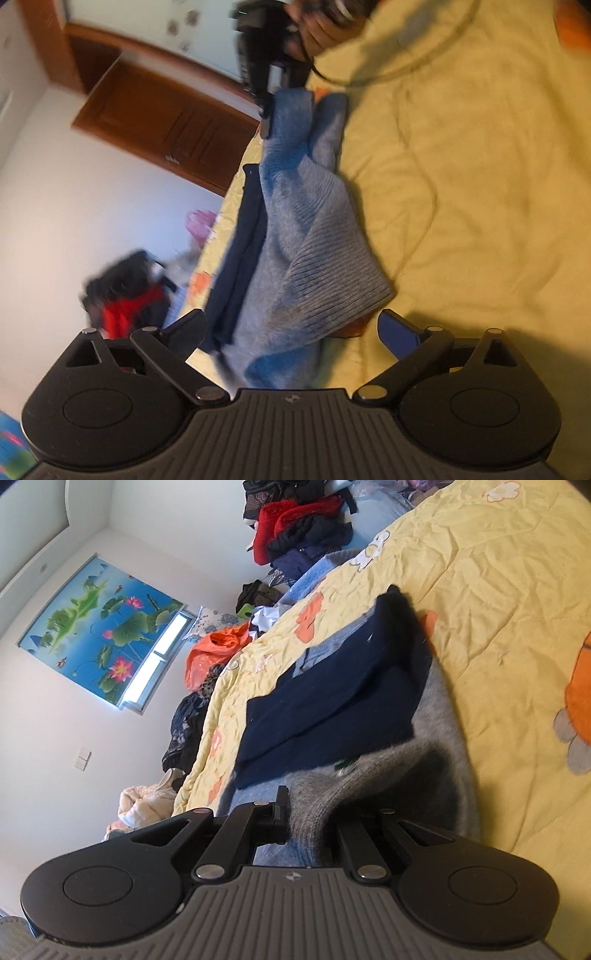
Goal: Fold small clothes
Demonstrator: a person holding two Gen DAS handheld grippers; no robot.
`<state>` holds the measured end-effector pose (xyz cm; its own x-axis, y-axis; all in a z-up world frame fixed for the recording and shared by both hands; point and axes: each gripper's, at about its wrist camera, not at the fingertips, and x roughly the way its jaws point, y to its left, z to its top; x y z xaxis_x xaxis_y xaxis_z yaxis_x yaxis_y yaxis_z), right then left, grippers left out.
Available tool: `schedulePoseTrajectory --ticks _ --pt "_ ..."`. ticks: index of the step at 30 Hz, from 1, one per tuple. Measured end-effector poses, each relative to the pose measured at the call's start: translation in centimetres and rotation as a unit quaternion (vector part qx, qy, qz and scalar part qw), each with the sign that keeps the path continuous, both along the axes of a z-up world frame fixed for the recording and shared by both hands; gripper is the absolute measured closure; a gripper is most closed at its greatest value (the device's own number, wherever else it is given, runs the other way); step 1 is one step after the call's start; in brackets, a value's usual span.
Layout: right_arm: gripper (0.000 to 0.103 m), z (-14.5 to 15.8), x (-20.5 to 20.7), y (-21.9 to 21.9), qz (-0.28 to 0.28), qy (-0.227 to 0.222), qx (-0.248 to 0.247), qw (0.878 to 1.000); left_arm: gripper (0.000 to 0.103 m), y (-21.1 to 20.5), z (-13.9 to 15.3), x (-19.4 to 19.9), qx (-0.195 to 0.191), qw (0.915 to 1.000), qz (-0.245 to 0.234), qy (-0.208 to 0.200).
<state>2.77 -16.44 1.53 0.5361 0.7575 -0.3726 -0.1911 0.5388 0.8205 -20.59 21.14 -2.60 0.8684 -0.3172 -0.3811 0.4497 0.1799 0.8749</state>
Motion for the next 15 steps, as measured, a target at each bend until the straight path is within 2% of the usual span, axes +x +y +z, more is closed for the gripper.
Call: schedulePoseTrajectory --ticks 1,4,6,7,8,10,11,13,15 --pt "0.088 0.0 -0.2 0.2 0.003 0.002 -0.001 1.0 0.005 -0.1 -0.6 0.4 0.017 0.9998 -0.005 -0.012" --pt "0.086 0.5 -0.8 0.3 0.006 0.002 -0.002 1.0 0.005 -0.6 -0.9 1.5 0.028 0.9994 -0.018 -0.008" --pt "0.086 0.8 -0.9 0.2 0.004 -0.001 0.0 1.0 0.006 -1.0 -1.0 1.7 0.043 0.9979 -0.044 -0.019" --pt "0.086 0.9 -1.0 0.2 0.002 -0.003 0.003 1.0 0.011 -1.2 -0.9 2.0 0.042 0.9976 -0.053 -0.016" --pt "0.086 1.0 -1.0 0.2 0.0 -0.003 0.005 1.0 0.021 -1.5 -1.0 2.6 0.04 0.9975 -0.056 -0.011" --pt "0.086 1.1 -1.0 0.2 -0.002 -0.004 0.006 1.0 0.084 -2.1 -1.7 3.6 0.051 0.9973 -0.053 0.006" --pt "0.086 1.2 -1.1 0.3 0.0 -0.005 0.005 1.0 0.09 -2.3 -2.4 4.0 0.058 0.9971 -0.049 0.007" --pt "0.086 1.3 -1.3 0.4 0.003 -0.008 0.002 1.0 0.09 -2.4 -3.3 4.1 0.055 0.997 -0.054 0.0" --pt "0.086 1.4 -1.4 0.4 0.002 -0.012 -0.004 1.0 0.09 -2.5 -2.9 4.1 0.023 0.9989 -0.04 0.008"
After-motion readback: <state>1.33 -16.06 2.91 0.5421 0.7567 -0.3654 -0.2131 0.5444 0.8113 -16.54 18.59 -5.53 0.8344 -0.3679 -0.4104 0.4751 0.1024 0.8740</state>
